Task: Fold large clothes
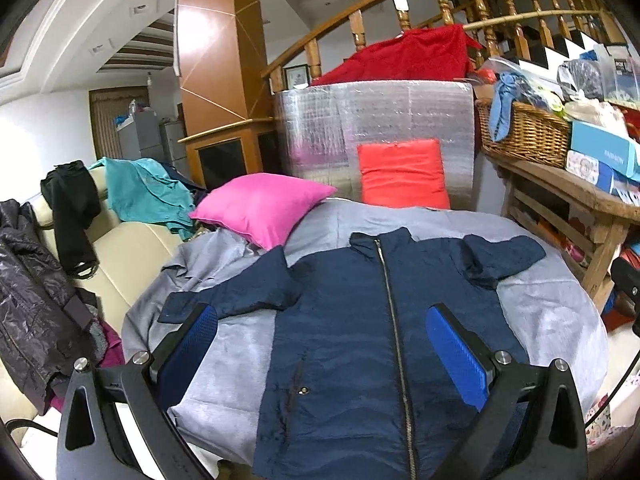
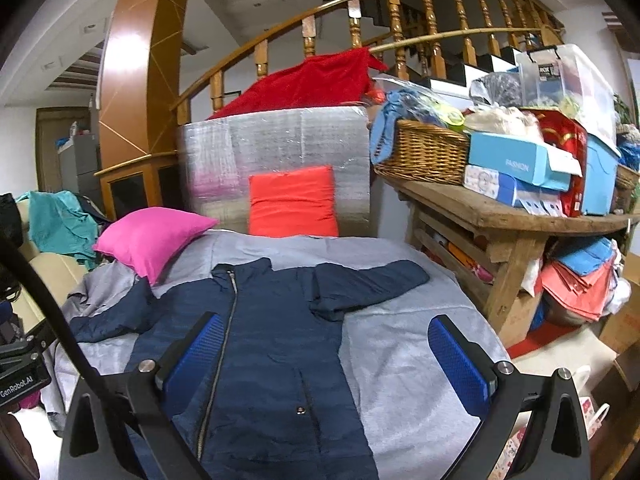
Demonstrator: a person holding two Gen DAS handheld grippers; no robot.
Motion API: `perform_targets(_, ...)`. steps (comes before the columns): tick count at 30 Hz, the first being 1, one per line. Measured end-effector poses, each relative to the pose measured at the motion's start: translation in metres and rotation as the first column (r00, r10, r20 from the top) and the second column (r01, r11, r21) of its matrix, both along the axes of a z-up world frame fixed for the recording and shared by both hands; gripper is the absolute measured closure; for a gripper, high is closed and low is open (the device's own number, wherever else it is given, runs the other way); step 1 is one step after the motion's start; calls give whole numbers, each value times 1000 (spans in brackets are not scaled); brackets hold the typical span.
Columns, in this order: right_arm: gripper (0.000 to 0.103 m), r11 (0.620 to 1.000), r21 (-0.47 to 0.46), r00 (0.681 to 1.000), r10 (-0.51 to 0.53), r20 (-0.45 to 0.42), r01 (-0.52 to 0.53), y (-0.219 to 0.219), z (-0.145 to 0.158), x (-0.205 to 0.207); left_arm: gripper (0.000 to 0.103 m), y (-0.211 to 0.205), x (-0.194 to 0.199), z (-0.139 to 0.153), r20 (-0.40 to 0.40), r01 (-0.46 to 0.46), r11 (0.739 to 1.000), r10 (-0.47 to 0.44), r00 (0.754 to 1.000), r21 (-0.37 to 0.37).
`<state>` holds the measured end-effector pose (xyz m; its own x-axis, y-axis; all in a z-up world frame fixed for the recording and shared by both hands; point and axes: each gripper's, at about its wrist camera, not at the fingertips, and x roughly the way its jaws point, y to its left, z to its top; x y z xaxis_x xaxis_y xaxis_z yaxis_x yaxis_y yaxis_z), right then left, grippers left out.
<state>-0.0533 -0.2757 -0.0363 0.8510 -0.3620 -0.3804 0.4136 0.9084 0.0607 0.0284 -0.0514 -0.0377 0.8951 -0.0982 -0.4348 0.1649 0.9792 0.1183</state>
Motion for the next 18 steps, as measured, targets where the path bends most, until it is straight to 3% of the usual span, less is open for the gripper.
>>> perform_targets(18,0,997,71,1000,-27,-14,28,-36,-13,14,0,-25,12,-3,-9,-7,999,7,1000,44)
